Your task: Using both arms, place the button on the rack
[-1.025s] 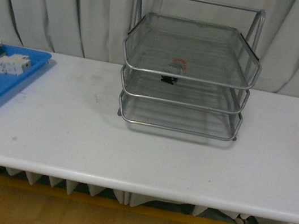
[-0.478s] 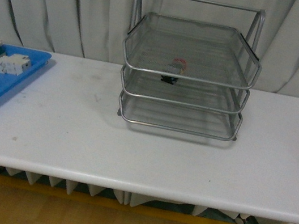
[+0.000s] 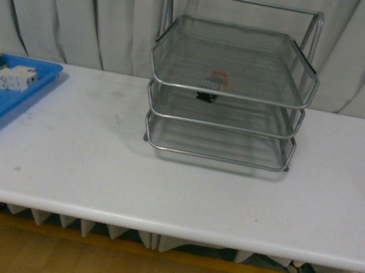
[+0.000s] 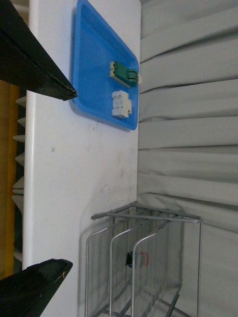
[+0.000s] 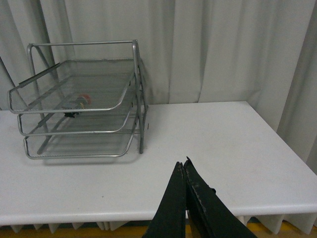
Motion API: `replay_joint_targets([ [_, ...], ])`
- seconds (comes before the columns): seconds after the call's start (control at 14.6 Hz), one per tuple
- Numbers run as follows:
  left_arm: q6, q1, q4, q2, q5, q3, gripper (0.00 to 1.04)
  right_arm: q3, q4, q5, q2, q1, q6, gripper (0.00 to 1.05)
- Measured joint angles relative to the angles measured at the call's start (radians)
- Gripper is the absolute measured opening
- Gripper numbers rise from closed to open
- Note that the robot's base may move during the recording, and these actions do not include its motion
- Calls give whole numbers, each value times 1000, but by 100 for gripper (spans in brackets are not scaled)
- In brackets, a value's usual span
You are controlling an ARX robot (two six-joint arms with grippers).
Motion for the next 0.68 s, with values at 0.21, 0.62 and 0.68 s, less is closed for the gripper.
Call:
replay_joint_targets([
  [0.21, 0, 0, 0, 0, 0, 0, 98, 0, -158, -1, -109, 0, 0, 2],
  [0.62, 0, 0, 0, 0, 0, 0, 98, 0, -206, -2, -199, 4, -3, 38],
  [0.68, 0, 0, 0, 0, 0, 0, 98, 0, -206, -3, -199, 4, -3, 51],
])
